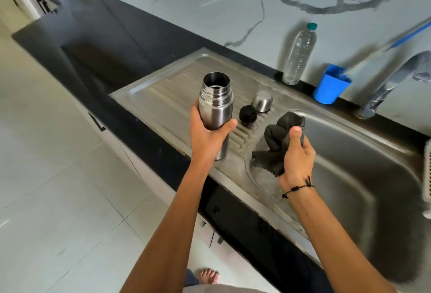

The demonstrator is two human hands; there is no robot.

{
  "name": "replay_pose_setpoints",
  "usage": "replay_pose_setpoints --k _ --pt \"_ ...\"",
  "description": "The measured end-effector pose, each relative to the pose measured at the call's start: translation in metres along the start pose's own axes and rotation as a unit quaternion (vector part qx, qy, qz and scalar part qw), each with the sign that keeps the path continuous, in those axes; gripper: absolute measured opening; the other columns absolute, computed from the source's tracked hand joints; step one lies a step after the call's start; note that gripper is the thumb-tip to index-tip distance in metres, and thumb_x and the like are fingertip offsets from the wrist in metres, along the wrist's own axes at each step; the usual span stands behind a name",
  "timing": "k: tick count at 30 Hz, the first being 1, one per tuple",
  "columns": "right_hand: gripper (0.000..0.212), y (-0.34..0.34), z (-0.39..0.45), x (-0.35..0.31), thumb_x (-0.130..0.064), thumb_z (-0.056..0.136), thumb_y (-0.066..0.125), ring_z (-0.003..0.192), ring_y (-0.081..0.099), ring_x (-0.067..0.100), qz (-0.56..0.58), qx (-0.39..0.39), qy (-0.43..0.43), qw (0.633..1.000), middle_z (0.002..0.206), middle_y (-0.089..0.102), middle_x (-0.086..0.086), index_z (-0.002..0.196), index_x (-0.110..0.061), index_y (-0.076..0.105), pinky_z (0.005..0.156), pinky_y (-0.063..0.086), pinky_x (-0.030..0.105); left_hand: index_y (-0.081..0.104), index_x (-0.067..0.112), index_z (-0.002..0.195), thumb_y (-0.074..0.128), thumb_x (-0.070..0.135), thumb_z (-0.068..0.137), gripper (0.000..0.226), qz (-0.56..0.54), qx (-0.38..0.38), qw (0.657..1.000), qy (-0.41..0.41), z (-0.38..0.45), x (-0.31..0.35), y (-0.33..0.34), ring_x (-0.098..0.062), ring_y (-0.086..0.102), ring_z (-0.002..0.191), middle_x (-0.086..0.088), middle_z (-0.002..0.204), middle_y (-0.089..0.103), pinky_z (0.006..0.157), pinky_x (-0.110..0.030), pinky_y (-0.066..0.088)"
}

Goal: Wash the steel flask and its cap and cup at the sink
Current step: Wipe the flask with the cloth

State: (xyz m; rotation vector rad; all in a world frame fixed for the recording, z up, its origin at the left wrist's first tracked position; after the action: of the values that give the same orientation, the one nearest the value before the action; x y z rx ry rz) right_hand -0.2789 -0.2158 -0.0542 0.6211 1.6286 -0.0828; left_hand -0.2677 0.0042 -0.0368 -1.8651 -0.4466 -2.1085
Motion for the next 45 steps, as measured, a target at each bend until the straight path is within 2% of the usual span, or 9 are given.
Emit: replay_pose_setpoints --k 3,7,17,22,25,28,35,40,45 --pt "0.026 0.002 -0.003 0.0 -0.03 0.099 0.046 0.079 0.071 0.015 -0.003 -0.001 0.0 1.0 0.09 0.072 0.001 0.106 -0.014 0.065 0.059 0.058 0.032 0.04 0.03 0.128 0.083 0.015 0.067 0.076 0.003 -0.02 1.0 -0.005 0.004 -0.003 0.003 0.001 0.057 0.101 0.014 0.116 0.055 0.077 -0.013 0.05" --pt "0.025 0.0 -0.005 0.001 -0.032 0.099 0.046 0.085 0.07 0.019 -0.014 0.009 -0.002 1.0 0.096 0.071 0.004 0.104 -0.016 0.065 0.061 0.057 0.032 0.039 0.028 0.135 0.084 0.025 0.066 0.083 0.03 -0.054 0.998 -0.007 0.011 -0.009 0.011 -0.007 0.056 0.108 0.008 0.124 0.055 0.093 -0.033 0.051" --pt "0.027 0.005 -0.012 0.004 -0.032 0.099 0.045 0.093 0.068 0.028 -0.008 0.026 0.009 1.0 0.096 0.071 0.006 0.102 -0.015 0.065 0.079 0.057 0.045 0.017 0.034 0.144 0.078 0.037 0.063 0.101 0.077 -0.06 0.994 0.055 0.008 -0.003 0.009 -0.016 0.034 0.133 0.001 0.144 0.029 0.11 -0.04 0.036" --pt "0.027 0.01 -0.01 0.005 -0.031 0.1 0.044 0.074 0.071 0.013 0.01 0.033 0.006 0.999 0.087 0.072 0.0 0.098 -0.016 0.065 0.058 0.058 0.032 0.039 0.012 0.123 0.062 0.027 0.069 0.061 0.077 0.056 0.947 0.308 -0.022 0.053 -0.007 -0.029 0.04 0.115 -0.017 0.121 0.035 0.101 -0.031 0.036" --pt "0.027 0.012 -0.01 0.003 -0.032 0.099 0.045 0.075 0.071 0.013 0.008 0.037 0.001 0.999 0.082 0.073 -0.001 0.094 -0.016 0.066 0.069 0.058 0.033 0.043 0.012 0.11 0.058 0.023 0.07 0.045 0.041 0.036 0.908 0.415 -0.041 0.078 0.007 -0.029 0.045 0.103 -0.008 0.114 0.036 0.091 -0.03 0.042" --pt "0.028 0.007 -0.011 -0.001 -0.032 0.099 0.045 0.079 0.07 0.015 0.008 0.05 0.0 0.999 0.083 0.072 -0.002 0.093 -0.016 0.067 0.071 0.058 0.029 0.045 0.012 0.107 0.055 0.024 0.074 0.037 0.034 -0.009 0.892 0.451 -0.06 0.09 0.029 -0.03 0.047 0.095 -0.005 0.109 0.04 0.083 -0.037 0.044" --pt "0.038 -0.031 -0.013 -0.005 -0.044 0.094 0.049 0.096 0.066 0.031 0.04 0.101 0.073 0.991 0.107 0.069 0.015 0.106 -0.011 0.066 0.089 0.052 0.052 0.046 0.013 0.108 0.054 0.019 0.077 0.032 0.015 -0.149 0.92 0.363 -0.059 0.065 0.089 -0.023 0.048 0.1 -0.014 0.105 0.051 0.086 -0.031 0.044" --pt "0.057 -0.081 -0.009 -0.026 -0.053 0.092 0.044 0.107 0.059 0.035 0.088 0.134 0.094 0.983 0.114 0.064 0.021 0.115 -0.005 0.064 0.101 0.04 0.055 0.053 0.006 0.104 0.053 0.022 0.075 0.033 -0.007 -0.244 0.932 0.267 -0.066 0.044 0.152 -0.013 0.047 0.09 0.001 0.101 0.049 0.082 -0.014 0.036" --pt "0.039 -0.14 0.004 -0.096 -0.024 0.09 0.031 0.07 0.057 0.027 0.146 0.164 0.001 0.976 0.077 0.059 0.017 0.073 -0.003 0.059 0.072 0.047 0.035 0.056 0.007 0.102 0.051 0.028 0.075 0.035 -0.025 -0.366 0.915 0.169 -0.093 0.035 0.235 -0.01 0.045 0.084 -0.001 0.102 0.049 0.076 -0.01 0.037"
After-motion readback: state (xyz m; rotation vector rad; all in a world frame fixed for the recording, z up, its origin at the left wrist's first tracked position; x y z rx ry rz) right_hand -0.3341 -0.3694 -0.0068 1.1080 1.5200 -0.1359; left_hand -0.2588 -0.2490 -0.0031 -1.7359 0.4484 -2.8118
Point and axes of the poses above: each hand's wrist, its own z-axis towards the middle knuckle, its own y-axis out of the palm, x = y × z, the point moved 8 cm from there along z, towards the middle knuckle
